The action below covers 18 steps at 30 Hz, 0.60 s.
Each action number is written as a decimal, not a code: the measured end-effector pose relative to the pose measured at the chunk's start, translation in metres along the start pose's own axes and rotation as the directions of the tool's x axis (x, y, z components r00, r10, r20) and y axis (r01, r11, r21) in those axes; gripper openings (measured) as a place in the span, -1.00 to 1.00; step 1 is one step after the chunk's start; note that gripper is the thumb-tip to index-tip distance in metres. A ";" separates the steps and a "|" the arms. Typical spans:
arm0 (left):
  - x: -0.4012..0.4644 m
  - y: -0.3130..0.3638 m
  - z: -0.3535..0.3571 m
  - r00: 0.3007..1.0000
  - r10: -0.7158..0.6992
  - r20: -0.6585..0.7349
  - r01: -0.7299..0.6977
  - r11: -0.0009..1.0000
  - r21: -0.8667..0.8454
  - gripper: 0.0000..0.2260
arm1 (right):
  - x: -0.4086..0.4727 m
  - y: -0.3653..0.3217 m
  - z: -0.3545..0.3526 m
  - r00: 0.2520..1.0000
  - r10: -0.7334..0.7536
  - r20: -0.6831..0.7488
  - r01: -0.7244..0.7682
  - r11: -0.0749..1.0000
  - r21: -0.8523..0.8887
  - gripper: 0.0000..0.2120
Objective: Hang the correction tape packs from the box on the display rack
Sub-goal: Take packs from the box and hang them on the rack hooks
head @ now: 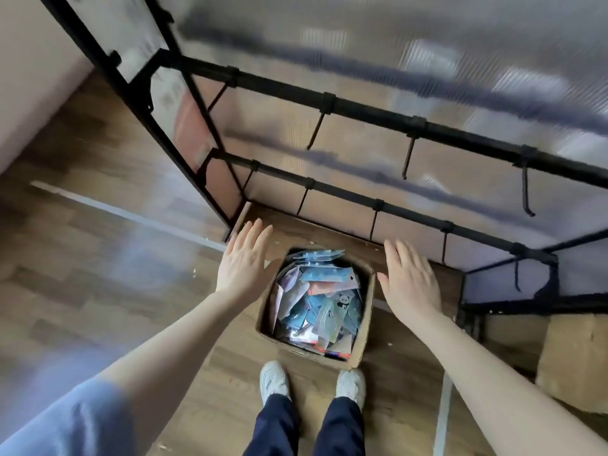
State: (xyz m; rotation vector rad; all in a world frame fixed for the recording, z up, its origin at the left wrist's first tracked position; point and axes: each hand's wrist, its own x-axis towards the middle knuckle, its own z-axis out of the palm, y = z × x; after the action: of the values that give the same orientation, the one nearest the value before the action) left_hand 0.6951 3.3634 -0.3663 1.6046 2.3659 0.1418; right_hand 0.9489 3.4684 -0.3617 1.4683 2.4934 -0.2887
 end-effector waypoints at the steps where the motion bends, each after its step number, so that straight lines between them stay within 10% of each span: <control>1: -0.001 -0.005 0.016 1.000 -0.016 0.022 0.016 1.000 -0.006 -0.42 | 0.000 0.002 0.016 1.000 -0.015 0.018 0.015 1.000 -0.012 -0.43; 18: 0.008 -0.052 0.228 0.962 0.012 0.272 -0.012 1.000 0.000 -0.42 | 0.023 0.007 0.214 0.974 0.058 0.218 -0.065 0.997 0.029 -0.41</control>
State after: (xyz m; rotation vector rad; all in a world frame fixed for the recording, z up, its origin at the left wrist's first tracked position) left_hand 0.7099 3.3345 -0.5982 1.5296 2.1466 -0.0755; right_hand 0.9653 3.4300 -0.5730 1.4399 2.2775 -0.4588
